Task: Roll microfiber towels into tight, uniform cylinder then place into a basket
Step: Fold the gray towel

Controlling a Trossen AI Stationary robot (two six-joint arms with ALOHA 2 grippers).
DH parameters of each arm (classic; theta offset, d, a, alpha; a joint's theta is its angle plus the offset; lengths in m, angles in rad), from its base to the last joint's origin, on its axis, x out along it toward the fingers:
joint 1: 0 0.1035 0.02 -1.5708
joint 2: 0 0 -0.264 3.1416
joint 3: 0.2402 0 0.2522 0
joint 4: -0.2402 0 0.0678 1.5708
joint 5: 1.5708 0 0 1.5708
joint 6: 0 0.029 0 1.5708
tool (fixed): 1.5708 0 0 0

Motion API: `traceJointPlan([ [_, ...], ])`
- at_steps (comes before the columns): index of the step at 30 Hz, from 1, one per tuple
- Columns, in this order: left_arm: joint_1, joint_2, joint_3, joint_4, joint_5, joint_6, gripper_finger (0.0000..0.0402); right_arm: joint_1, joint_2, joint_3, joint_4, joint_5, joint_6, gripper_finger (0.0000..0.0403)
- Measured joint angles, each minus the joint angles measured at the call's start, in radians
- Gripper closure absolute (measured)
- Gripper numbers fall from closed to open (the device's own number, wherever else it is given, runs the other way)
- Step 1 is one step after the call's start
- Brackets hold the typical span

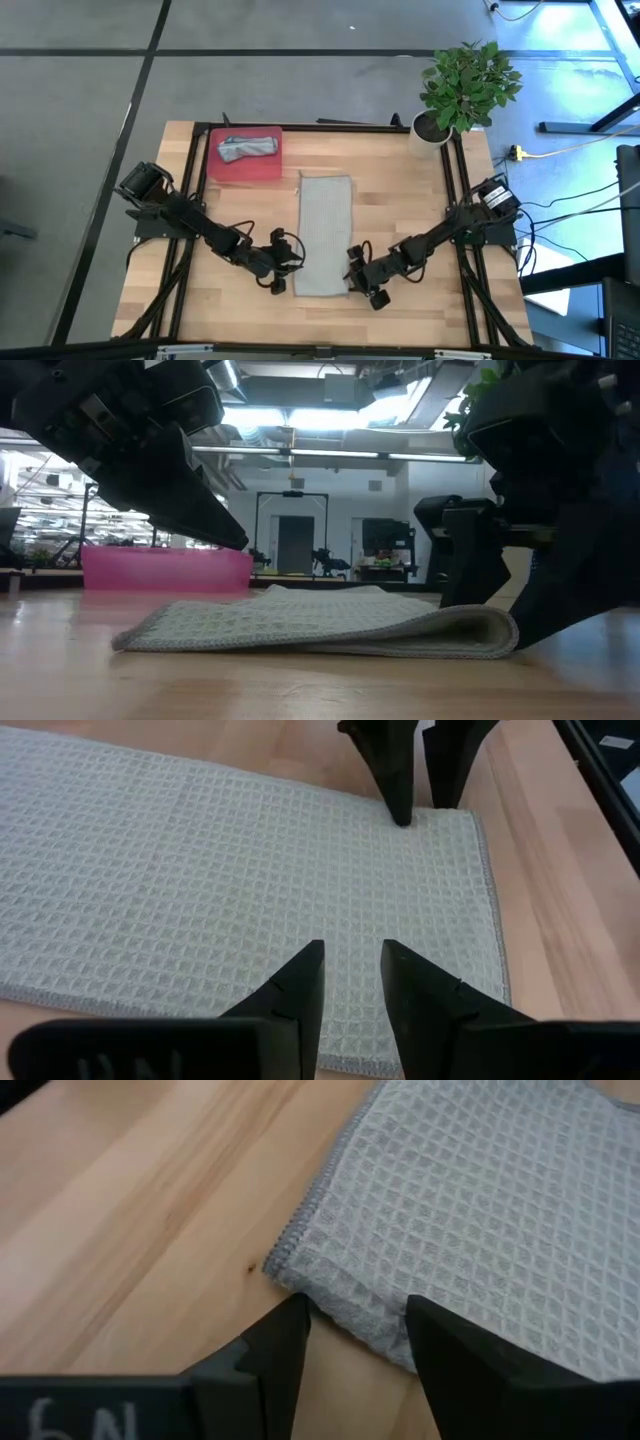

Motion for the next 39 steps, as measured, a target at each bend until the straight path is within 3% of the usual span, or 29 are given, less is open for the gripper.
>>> traceJointPlan([
  [6, 0.000, -0.001, 0.000, 0.000, 0.000, 0.000, 0.0308, 0.002, 0.004, 0.000, 0.009, 0.042, 0.040, 0.0254],
  [15, -0.015, -0.001, 0.000, -0.002, -0.001, 0.005, 0.0308, -0.006, 0.006, 0.019, 0.012, 0.050, 0.037, 0.0392],
  [22, -0.053, -0.001, 0.001, -0.003, -0.001, 0.008, 0.0308, -0.028, -0.044, 0.047, -0.007, 0.129, 0.018, 0.0395],
  [37, -0.084, -0.001, 0.001, -0.003, -0.017, 0.035, 0.0308, -0.205, -0.070, 0.178, -0.110, 0.130, 0.019, 0.0398],
  [39, -0.084, -0.001, 0.001, -0.003, -0.017, 0.035, 0.0308, -0.221, -0.070, 0.201, -0.161, 0.182, 0.019, 0.0398],
])
